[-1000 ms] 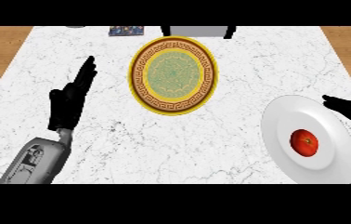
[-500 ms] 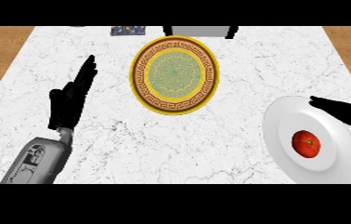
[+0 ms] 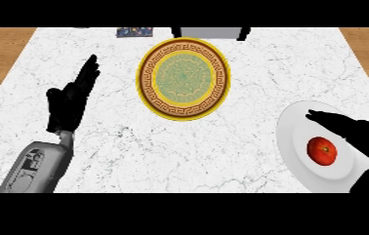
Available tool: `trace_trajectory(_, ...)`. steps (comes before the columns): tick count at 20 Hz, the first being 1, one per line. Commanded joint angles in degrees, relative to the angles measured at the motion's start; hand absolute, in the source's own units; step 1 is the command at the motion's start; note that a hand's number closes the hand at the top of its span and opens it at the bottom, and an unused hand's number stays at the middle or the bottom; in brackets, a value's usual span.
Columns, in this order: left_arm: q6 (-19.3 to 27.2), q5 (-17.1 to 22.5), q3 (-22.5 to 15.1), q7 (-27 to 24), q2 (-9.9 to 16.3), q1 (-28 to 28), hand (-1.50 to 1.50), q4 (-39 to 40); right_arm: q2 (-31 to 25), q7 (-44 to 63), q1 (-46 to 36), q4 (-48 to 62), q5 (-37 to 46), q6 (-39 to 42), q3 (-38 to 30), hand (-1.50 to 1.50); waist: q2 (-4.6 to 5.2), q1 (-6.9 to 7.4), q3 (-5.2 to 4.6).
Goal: Pick the tomato from the plate and place it in the plate
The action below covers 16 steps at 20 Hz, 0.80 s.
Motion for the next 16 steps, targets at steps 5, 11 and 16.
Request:
trace_trajectory(5, -1.4, -3.05, 0.93, 1.18, -1.69, 3.99, 0.0, -4.27, 6.88, -1.23, -4.27, 8.12, 9.92, 1.18, 2.04, -1.5, -0.05, 0.18, 0.01)
trace_trajectory(11, -3.15, -4.2, 3.39, -0.48, -3.29, 3.28, 0.0, -2.32, 9.77, -9.13, -6.22, 19.89, 15.42, -2.92, -0.03, -1.5, 0.02, 0.07, 0.02)
trace_trajectory(16, -1.98, -7.39, 1.93, -3.34, -6.97, 4.7, 0.0, -1.68, 11.2, -12.03, -6.79, 20.74, 18.1, -4.79, -1.31, 1.5, -0.01, -0.01, 0.01)
